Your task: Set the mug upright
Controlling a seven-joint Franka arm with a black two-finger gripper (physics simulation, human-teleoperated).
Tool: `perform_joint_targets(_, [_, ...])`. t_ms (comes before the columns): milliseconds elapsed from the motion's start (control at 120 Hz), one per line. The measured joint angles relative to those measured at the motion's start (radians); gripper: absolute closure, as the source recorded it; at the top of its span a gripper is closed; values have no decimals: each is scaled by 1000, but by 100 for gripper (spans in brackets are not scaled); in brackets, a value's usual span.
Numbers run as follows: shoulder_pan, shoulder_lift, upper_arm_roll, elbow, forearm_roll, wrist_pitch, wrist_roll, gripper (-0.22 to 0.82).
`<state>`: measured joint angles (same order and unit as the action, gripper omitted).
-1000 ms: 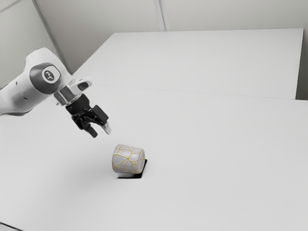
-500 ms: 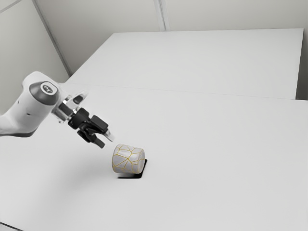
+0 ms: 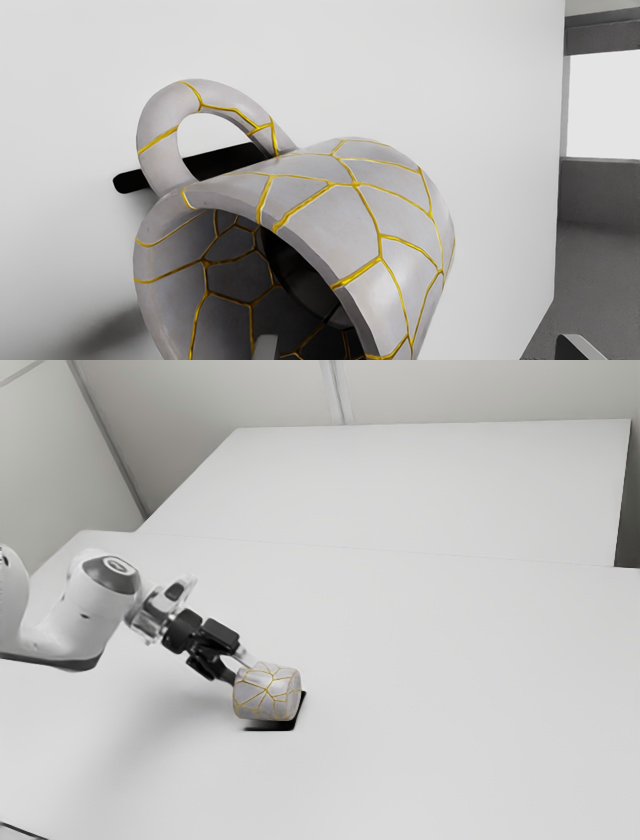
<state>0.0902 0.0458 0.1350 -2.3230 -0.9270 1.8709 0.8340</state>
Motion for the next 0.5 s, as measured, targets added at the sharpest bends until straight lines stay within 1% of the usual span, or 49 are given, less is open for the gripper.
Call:
perform_joint_targets(100, [4, 21, 0, 0, -38, -30, 27, 1])
perform_joint_targets(167, [16, 36, 0, -1, -57, -58, 42, 6])
perform_joint_targets(358, [30, 62, 0, 0, -98, -112, 78, 36])
perform_joint_targets(500, [26, 63, -1, 2, -114, -133, 98, 55])
